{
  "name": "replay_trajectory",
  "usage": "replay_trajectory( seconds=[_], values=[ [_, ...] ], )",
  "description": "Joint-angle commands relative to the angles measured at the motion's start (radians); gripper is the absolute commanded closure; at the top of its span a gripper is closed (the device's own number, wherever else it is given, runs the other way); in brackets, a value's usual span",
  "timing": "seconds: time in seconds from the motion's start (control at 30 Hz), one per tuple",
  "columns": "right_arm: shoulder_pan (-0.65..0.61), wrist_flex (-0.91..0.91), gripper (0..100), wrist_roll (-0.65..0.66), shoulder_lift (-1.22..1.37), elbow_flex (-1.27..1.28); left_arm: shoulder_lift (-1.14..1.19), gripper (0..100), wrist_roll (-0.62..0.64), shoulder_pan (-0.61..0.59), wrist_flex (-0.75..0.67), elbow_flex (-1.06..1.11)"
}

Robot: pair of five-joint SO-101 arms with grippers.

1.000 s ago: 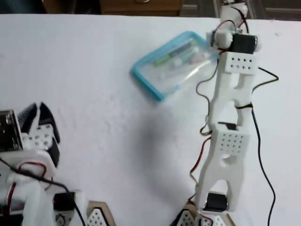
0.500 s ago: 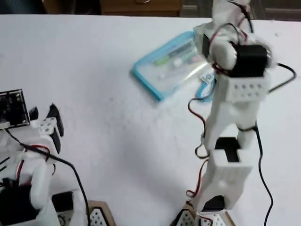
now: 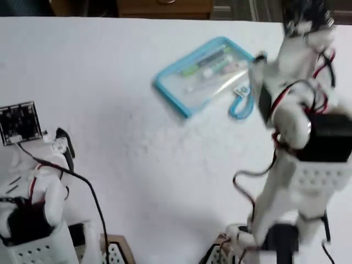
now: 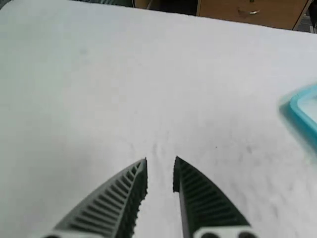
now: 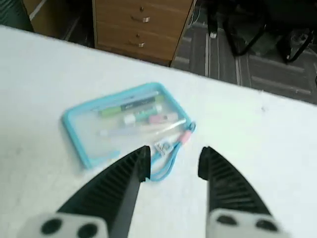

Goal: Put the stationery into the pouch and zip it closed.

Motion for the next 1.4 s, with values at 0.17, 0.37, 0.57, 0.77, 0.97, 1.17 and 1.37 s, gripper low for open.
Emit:
replay_trajectory(
  seconds=[0.17, 0.37, 0.57, 0.77, 0.97, 1.17, 1.37],
  values=[
    [0.008, -0.243, 90.2, 0.002, -0.641, 1.022, -0.476, 88, -0.041, 0.001, -0.141, 0.311],
    [0.013, -0.533, 96.3, 0.005, -1.081, 1.64, -0.479, 88, -0.14, 0.001, -0.143, 0.437],
    [0.012, -0.67, 96.1, 0.006, -1.465, 2.11, -0.481, 88, -0.14, 0.025, -0.144, 0.6],
    [0.005, -0.674, 96.1, 0.002, -1.422, 2.289, -0.481, 96, -0.146, 0.028, -0.147, 0.697],
    [0.005, -0.667, 96.1, -0.002, -1.454, 2.334, -0.481, 97, -0.147, 0.025, -0.16, 0.79],
    [0.005, -0.596, 96.1, -0.002, -1.454, 2.334, -0.478, 96, -0.147, 0.021, -0.147, 0.818],
    [0.012, -0.504, 96.1, 0.002, -1.454, 2.334, -0.478, 96, -0.144, 0.021, 0.034, 0.818]
  ],
)
